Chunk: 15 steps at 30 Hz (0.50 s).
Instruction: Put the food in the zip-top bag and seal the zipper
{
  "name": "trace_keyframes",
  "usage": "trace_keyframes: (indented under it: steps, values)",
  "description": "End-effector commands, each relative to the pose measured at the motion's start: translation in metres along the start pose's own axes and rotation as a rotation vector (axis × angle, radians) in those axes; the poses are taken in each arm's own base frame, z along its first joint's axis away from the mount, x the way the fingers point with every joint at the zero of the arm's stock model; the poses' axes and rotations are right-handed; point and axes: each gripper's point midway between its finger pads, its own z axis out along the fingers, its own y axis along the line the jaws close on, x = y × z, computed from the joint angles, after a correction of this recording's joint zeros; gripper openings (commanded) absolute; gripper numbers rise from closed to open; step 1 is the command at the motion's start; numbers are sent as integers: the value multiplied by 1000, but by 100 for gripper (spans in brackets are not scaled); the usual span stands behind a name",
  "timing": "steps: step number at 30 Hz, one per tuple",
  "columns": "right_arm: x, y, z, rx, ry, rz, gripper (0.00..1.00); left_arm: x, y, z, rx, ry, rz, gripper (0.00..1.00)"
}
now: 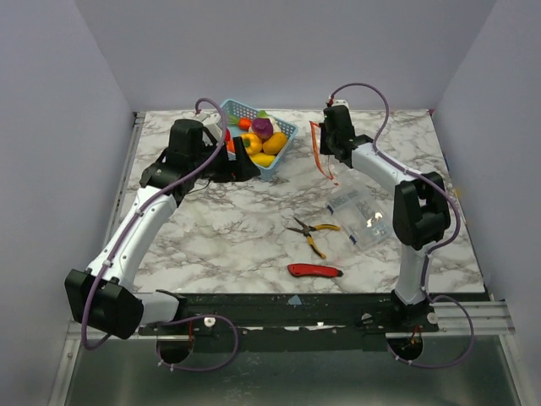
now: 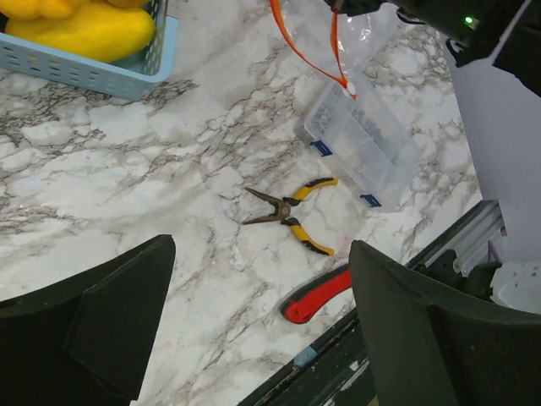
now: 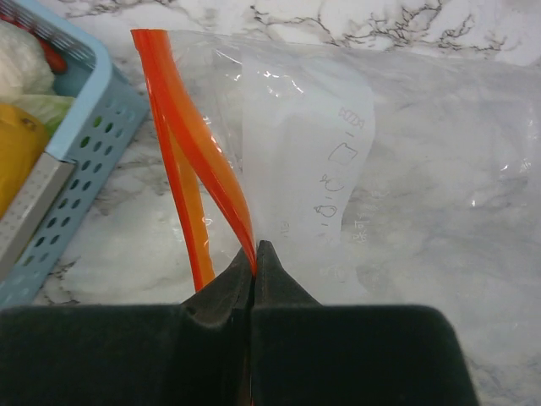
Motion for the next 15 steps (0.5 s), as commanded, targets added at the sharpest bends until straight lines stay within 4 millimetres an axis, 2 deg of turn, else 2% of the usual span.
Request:
trace_keyframes:
  steps: [1,4,9,12,15]
  values:
    - [-23,20,-19,-101,-38,79,1,-39,9,16,-45,-126,-44,86]
    - [-28,12,-22,-71,-44,56,1,-60,20,25,-71,-184,-81,87]
    - [-38,9,-35,-84,-75,62,1,-86,52,51,-119,-213,-85,87]
    - [-38,8,-37,-95,-72,76,1,-93,78,72,-169,-185,-54,93]
    - [-36,5,-37,-108,-66,106,1,-102,96,90,-205,-158,1,95]
